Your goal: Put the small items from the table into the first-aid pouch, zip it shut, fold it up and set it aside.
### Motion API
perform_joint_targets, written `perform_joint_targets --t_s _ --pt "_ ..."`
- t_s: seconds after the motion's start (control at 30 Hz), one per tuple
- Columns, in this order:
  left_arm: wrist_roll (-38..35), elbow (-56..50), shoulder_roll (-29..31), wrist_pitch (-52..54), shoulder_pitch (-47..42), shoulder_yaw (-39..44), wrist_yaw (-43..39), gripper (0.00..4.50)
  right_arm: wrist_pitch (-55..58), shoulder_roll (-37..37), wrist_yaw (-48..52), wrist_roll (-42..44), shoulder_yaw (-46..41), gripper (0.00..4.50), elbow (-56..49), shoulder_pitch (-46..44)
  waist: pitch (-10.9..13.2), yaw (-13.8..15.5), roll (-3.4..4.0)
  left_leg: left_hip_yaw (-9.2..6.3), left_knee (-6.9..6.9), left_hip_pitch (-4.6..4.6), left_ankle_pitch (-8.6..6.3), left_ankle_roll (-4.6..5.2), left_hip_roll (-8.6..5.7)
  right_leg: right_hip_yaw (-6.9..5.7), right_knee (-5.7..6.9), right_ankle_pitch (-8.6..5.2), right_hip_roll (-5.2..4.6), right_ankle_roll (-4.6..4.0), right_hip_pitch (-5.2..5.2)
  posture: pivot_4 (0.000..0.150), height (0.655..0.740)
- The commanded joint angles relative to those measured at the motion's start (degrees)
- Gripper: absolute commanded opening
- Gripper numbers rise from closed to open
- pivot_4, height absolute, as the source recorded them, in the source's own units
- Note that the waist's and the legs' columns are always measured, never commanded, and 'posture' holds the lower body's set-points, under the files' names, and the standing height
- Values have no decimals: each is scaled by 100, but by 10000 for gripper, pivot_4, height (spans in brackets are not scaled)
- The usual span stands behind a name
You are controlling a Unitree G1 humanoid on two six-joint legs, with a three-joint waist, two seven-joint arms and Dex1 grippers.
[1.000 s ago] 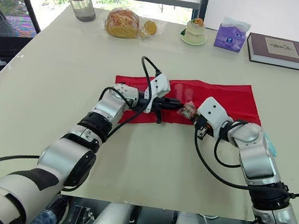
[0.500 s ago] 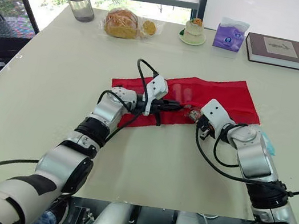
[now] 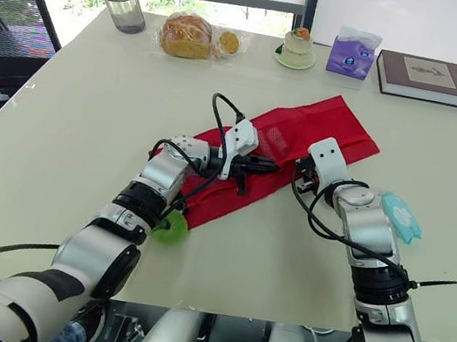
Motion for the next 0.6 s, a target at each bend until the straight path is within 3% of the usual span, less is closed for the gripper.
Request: perform_joint_targets --t_s 0.03,0.27,0.6 --pt "-107 -159 -80 -55 -3 -72 -105 0 38 -101 141 92 162 4388 -432 -172 0 -1 0 0 0 0 0 0 0 0 0 0 0 0 0 1500 7332" --pt "-117 -190 -84 -65 39 -95 -107 0 498 -657 425 83 528 4388 -1017 -191 0 6 0 0 -1 -3 0 0 -2 0 -4 0 -1 0 0 1500 7332" --pt "-167 -372 -137 14 145 -249 -438 0 773 -425 -57 42 325 4388 -855 -180 0 5 0 -2 -2 -2 0 0 0 -1 -3 0 -1 -1 0 1500 7332"
